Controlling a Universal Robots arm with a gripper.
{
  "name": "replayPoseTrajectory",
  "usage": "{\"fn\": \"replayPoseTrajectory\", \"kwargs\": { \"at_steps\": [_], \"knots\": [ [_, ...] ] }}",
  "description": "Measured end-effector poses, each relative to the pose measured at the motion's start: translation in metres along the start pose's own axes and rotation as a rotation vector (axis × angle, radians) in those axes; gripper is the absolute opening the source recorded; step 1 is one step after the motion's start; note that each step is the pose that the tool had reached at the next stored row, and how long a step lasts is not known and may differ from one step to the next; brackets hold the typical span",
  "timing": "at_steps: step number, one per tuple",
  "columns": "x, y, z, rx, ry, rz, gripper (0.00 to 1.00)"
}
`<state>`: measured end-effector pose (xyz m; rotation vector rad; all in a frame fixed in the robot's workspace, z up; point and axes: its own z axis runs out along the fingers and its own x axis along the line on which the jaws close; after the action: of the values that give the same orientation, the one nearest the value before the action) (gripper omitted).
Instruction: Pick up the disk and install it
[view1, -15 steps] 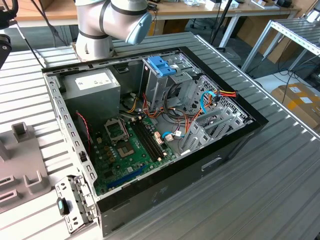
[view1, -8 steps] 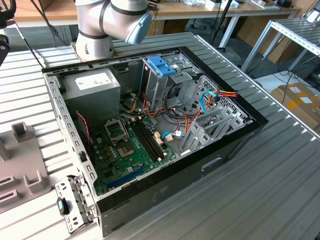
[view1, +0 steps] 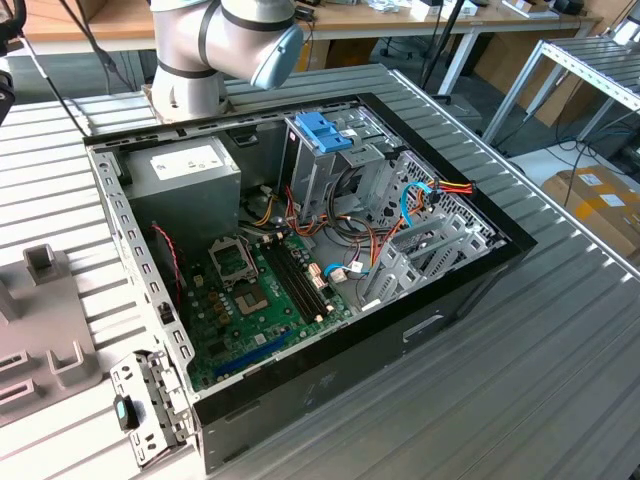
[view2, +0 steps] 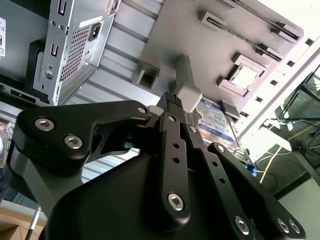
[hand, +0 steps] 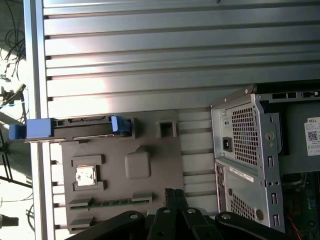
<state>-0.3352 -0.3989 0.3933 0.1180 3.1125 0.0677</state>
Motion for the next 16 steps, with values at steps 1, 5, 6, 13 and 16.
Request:
{"fn": "replayPoseTrajectory", "kwargs": {
  "at_steps": [1, 5, 6, 13, 16],
  "knots": [
    [0.0006, -0.0001, 0.0000, 0.0000, 0.0000, 0.000, 0.11],
    [0.0019, -0.0002, 0.0000, 0.0000, -0.0001, 0.000, 0.11],
    [0.0022, -0.0002, 0.0000, 0.0000, -0.0001, 0.000, 0.11],
    [0.0047, -0.0004, -0.0001, 0.0000, 0.0000, 0.000, 0.11],
    [0.0057, -0.0004, -0.0001, 0.0000, 0.0000, 0.000, 0.11]
  ]
}}
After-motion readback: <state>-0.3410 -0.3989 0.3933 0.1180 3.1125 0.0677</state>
